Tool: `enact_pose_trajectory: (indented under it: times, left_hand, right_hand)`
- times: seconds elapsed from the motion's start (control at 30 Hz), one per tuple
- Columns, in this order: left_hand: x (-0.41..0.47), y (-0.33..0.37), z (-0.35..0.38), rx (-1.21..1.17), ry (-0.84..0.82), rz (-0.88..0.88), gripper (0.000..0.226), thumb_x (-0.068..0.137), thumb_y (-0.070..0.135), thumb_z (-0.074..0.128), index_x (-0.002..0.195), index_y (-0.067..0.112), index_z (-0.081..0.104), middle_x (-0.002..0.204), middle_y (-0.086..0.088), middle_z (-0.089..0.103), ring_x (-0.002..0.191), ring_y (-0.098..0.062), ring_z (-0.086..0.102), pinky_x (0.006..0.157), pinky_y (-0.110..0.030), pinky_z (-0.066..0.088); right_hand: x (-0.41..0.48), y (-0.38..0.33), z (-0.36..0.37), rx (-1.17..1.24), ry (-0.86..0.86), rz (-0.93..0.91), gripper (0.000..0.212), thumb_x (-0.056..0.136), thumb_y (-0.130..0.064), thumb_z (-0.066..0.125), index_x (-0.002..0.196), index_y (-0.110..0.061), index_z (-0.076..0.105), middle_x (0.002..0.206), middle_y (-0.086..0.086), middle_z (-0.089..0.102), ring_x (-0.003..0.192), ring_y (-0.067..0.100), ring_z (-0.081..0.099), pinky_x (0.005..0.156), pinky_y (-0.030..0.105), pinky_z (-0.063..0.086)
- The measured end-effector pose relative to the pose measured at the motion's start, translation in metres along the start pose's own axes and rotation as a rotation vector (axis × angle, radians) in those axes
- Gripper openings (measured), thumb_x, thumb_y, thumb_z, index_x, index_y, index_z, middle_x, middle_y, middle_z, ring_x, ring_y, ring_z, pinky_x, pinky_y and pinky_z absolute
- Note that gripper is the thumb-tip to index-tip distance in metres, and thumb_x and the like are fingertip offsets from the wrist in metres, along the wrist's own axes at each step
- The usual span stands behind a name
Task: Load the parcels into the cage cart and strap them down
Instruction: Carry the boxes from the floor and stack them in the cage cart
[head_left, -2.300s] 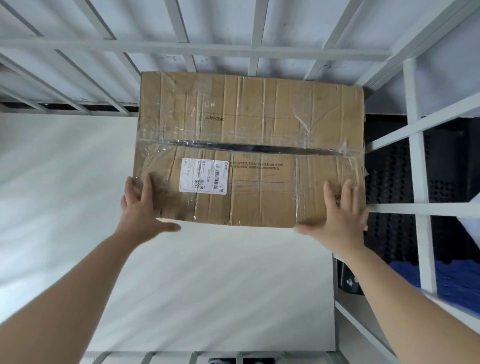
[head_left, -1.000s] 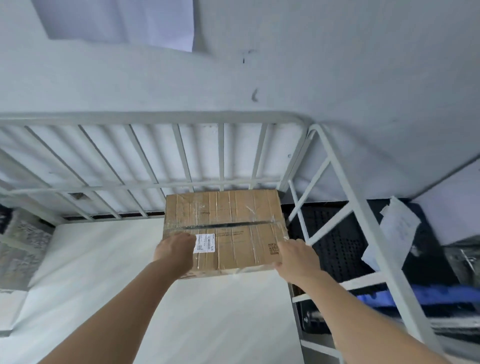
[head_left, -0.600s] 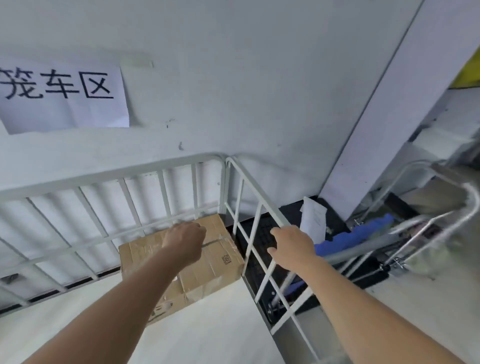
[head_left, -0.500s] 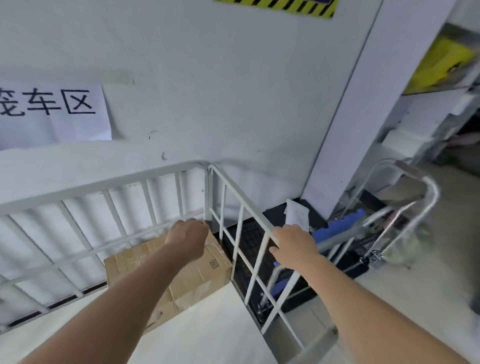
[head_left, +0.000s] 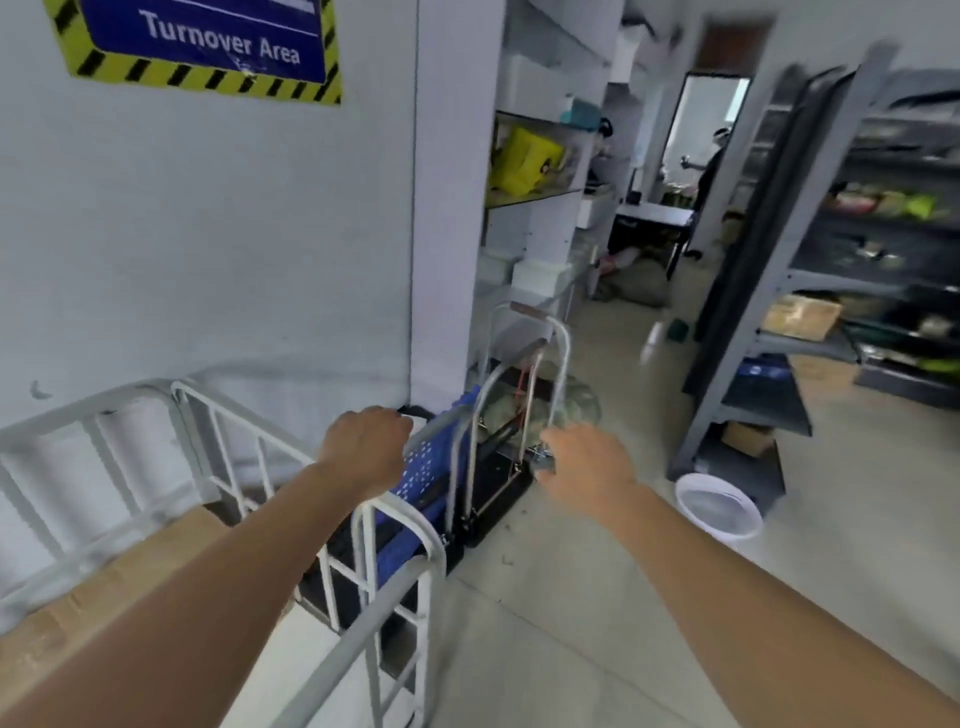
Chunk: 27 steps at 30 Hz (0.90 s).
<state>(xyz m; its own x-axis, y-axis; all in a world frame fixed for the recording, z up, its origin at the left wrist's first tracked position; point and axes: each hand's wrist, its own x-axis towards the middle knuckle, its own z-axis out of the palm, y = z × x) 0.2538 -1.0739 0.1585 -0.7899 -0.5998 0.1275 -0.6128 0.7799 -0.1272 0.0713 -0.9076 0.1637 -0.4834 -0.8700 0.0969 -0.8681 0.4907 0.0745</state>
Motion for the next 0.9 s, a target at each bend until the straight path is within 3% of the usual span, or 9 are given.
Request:
enact_pose_trajectory:
  times: [0.13, 0.27, 0.43, 0.67, 0.9]
  left_hand:
    - [0.011, 0.068, -0.015, -0.042, 0.048, 0.127, 0.031, 0.088, 0.021, 0.052, 0.119, 0.019, 0.055, 0.112, -0.001, 0.06, 0.104, -0.024, 0.059, 0.083, -0.034, 0.048]
    - [0.02, 0.143, -0.029, -0.08, 0.116, 0.306, 0.024, 0.089, 0.021, 0.055, 0.112, 0.015, 0.056, 0.111, -0.002, 0.059, 0.101, -0.025, 0.06, 0.078, -0.035, 0.048]
    - [0.033, 0.233, -0.03, -0.084, 0.124, 0.536, 0.027, 0.088, 0.023, 0.054, 0.114, 0.017, 0.056, 0.115, 0.0, 0.059, 0.109, -0.024, 0.058, 0.085, -0.033, 0.047]
    - [0.03, 0.36, -0.036, -0.104, 0.105, 0.821, 0.044, 0.091, 0.03, 0.054, 0.134, 0.02, 0.047, 0.134, 0.001, 0.052, 0.122, -0.022, 0.051, 0.095, -0.033, 0.045]
    - [-0.012, 0.484, -0.051, -0.137, 0.152, 1.071, 0.034, 0.094, 0.031, 0.053, 0.125, 0.018, 0.051, 0.125, 0.001, 0.055, 0.116, -0.021, 0.053, 0.09, -0.033, 0.046]
  right_hand:
    - [-0.052, 0.06, -0.01, -0.043, -0.013, 0.142, 0.033, 0.092, -0.035, 0.051, 0.12, -0.018, 0.055, 0.12, 0.006, 0.059, 0.113, 0.027, 0.054, 0.088, 0.034, 0.044]
    - [-0.109, 0.118, -0.014, -0.062, -0.011, 0.316, 0.035, 0.095, -0.035, 0.048, 0.124, -0.016, 0.052, 0.121, 0.006, 0.056, 0.115, 0.025, 0.05, 0.086, 0.034, 0.043]
    - [-0.18, 0.175, -0.014, -0.077, -0.011, 0.575, 0.04, 0.095, -0.039, 0.049, 0.131, -0.022, 0.049, 0.124, 0.002, 0.055, 0.118, 0.023, 0.05, 0.09, 0.033, 0.042]
    - [-0.284, 0.228, -0.014, -0.089, -0.032, 0.88, 0.043, 0.095, -0.04, 0.05, 0.131, -0.018, 0.049, 0.121, 0.004, 0.056, 0.114, 0.024, 0.05, 0.085, 0.034, 0.042]
    - [-0.392, 0.267, -0.011, -0.07, -0.09, 1.152, 0.035, 0.093, -0.035, 0.049, 0.124, -0.019, 0.051, 0.117, 0.004, 0.056, 0.111, 0.025, 0.05, 0.082, 0.034, 0.04]
